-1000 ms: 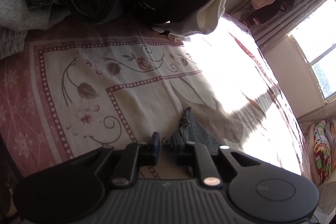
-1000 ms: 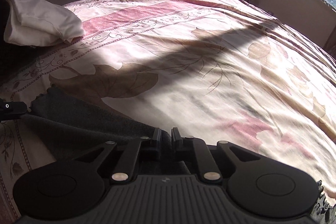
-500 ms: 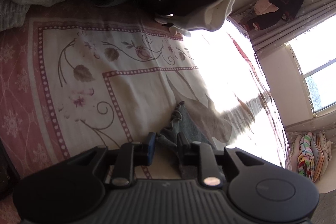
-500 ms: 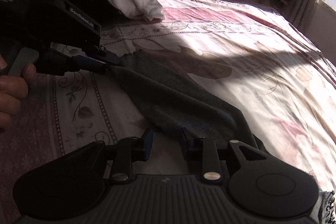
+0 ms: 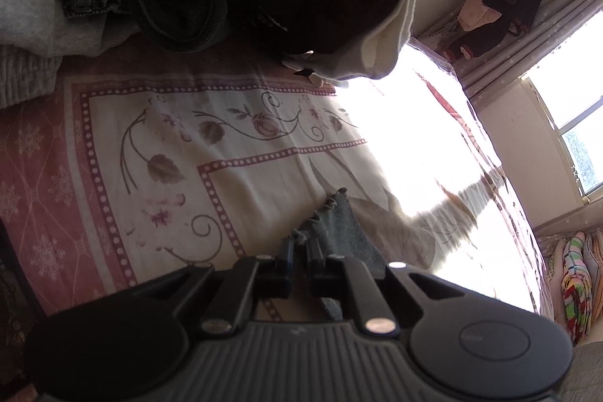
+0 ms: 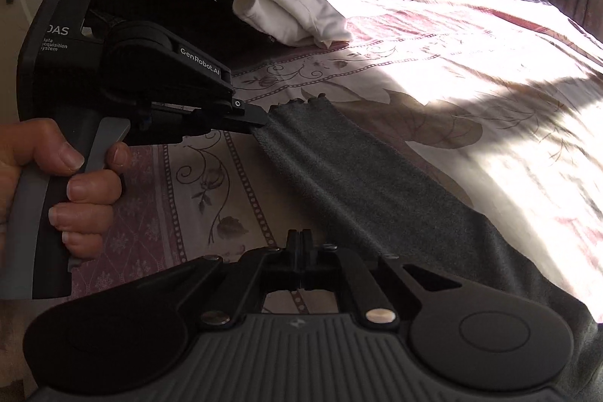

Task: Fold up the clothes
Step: 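Fold the sleeve across the body with the left gripper while the right gripper holds the sweater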

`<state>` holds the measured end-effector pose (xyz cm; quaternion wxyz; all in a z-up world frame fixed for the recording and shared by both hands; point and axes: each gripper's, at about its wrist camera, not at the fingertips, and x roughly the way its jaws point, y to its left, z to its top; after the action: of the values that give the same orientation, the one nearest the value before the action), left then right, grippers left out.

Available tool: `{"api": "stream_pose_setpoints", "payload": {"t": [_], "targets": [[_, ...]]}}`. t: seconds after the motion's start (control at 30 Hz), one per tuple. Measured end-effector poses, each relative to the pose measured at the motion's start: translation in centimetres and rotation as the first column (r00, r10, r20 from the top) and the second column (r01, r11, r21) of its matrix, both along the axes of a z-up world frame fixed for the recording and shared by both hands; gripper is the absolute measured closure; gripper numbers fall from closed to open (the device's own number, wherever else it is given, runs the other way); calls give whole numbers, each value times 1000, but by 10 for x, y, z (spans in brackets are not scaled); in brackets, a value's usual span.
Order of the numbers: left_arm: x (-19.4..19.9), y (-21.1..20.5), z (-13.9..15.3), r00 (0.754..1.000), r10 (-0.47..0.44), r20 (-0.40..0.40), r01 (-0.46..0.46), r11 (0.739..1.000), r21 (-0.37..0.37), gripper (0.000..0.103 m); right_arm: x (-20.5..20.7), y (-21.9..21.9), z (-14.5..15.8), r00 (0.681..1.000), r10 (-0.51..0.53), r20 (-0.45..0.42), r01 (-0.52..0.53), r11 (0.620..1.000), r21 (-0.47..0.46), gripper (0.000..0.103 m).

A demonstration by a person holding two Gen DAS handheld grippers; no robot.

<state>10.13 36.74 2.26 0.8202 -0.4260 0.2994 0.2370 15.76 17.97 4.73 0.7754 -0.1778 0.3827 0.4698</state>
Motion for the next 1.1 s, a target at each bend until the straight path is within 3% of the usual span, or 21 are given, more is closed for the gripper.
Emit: {"api": "stream_pose_setpoints", "payload": {"t": [0.1,0.2,0.33,0.37,0.53,0.77,0.83,1.0,1.03,1.07,1.1], "targets": [[1,-2,3,999,3,-36,-2,999,32,95,-5,7,-11,1000,-9,9,10,999,-42,101],[-2,-2,14,999,22,-36,-18,995,94,80,-6,-4,-4,999,-47,-25,47,999,-12,98],[-8,1,24,1000,-3,11,2,997,73,74,-2,-46,17,990,-135,26,134,990,38,77],[-8,0,26,1000,-14,20,13,998,68,74,0,-57,19,987,-157,28,156,987,39,76],[4,-22,29,987,-147,61,144,988,52,74,-5,-94,15,982,-185,48,186,982,-17,76],[31,-58,18,912,-409,22,410,912,-7,80,-11,-92,2,983,-142,113,151,986,-77,76],[35,-62,15,899,-439,3,439,898,-15,85,-7,-89,0,983,-134,125,145,986,-85,76],[38,-66,8,888,-460,-23,460,888,-16,85,13,-83,-10,984,-131,119,144,984,-110,77],[39,-66,6,888,-458,-36,458,889,-13,85,16,-84,-11,985,-133,110,144,984,-100,81],[40,-66,3,890,-453,-49,453,891,-9,85,19,-85,-12,986,-136,101,145,985,-91,95],[40,-66,2,894,-446,-47,446,895,-7,85,22,-86,-12,987,-139,82,146,986,-82,98]]}}
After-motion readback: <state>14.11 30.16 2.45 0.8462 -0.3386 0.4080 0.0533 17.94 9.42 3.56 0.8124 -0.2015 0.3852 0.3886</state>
